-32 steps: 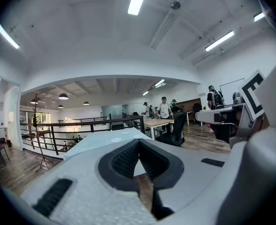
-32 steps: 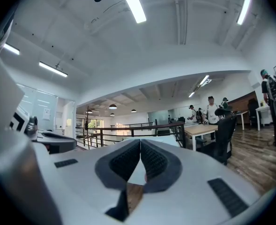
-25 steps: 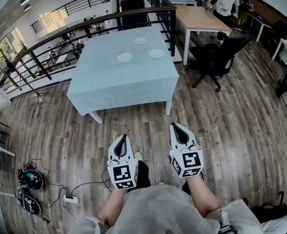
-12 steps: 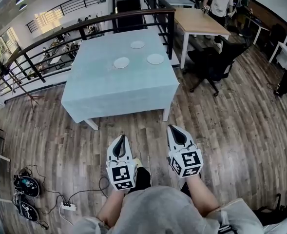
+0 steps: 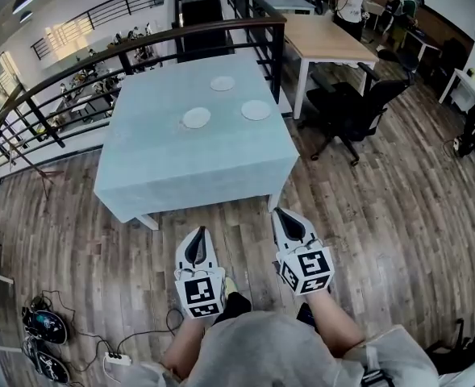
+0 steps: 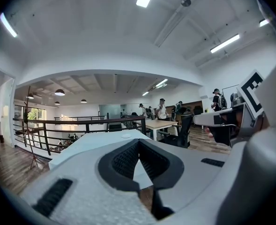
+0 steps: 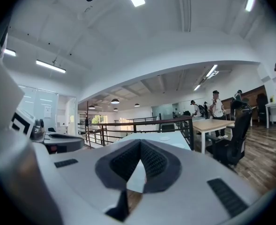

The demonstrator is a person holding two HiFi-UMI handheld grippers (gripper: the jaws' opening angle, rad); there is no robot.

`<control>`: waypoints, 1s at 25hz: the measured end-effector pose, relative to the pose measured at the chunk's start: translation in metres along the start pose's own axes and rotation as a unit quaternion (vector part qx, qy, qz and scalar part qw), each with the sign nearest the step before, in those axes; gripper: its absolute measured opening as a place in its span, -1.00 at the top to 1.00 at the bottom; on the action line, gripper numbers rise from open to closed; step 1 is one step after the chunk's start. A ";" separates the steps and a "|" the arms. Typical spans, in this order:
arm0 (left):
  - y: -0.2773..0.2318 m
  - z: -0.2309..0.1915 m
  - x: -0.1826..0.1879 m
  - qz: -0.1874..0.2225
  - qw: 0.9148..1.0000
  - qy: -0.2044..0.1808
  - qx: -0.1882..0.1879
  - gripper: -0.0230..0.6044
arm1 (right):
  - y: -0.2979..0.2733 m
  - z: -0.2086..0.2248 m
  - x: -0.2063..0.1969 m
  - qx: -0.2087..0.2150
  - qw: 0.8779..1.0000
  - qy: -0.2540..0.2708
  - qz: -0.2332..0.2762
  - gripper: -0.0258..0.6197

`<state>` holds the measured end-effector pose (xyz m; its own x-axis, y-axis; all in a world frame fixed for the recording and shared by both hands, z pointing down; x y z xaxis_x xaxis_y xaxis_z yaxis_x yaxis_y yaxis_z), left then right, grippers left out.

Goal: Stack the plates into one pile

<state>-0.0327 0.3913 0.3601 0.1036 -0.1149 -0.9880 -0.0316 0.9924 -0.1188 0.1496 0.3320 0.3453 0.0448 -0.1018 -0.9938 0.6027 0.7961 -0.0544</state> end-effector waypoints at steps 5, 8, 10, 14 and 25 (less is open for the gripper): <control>-0.028 -0.024 0.004 0.000 1.000 0.001 -0.007 0.88 | -0.043 -0.005 0.005 -0.002 1.000 0.006 -0.005 0.84; -0.046 -0.039 0.008 0.000 1.000 0.000 -0.011 0.88 | -0.067 -0.007 0.010 -0.002 1.000 0.008 -0.003 0.84; -0.058 -0.049 0.010 0.000 1.000 0.000 -0.012 0.88 | -0.081 -0.007 0.012 -0.005 1.000 0.008 -0.002 0.84; -0.082 -0.067 0.014 0.004 1.000 0.000 -0.017 0.88 | -0.110 -0.005 0.019 -0.011 1.000 0.013 0.003 0.84; -0.113 -0.108 0.007 0.002 1.000 0.003 -0.016 0.88 | -0.163 -0.016 0.011 -0.017 1.000 0.016 -0.003 0.84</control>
<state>-0.1355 0.2739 0.3557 0.0974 -0.1123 -0.9889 -0.0647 0.9908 -0.1189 0.0392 0.2104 0.3417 0.0156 -0.0877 -0.9960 0.5752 0.8156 -0.0628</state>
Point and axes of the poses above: the fingertips, and each gripper's own axes: y backward along the fingers, z to its right, x out of its top, the point moved 2 cm from there along y, backward along the fingers, and after that the axes turned 1 degree about z, right-handed, at the moved point
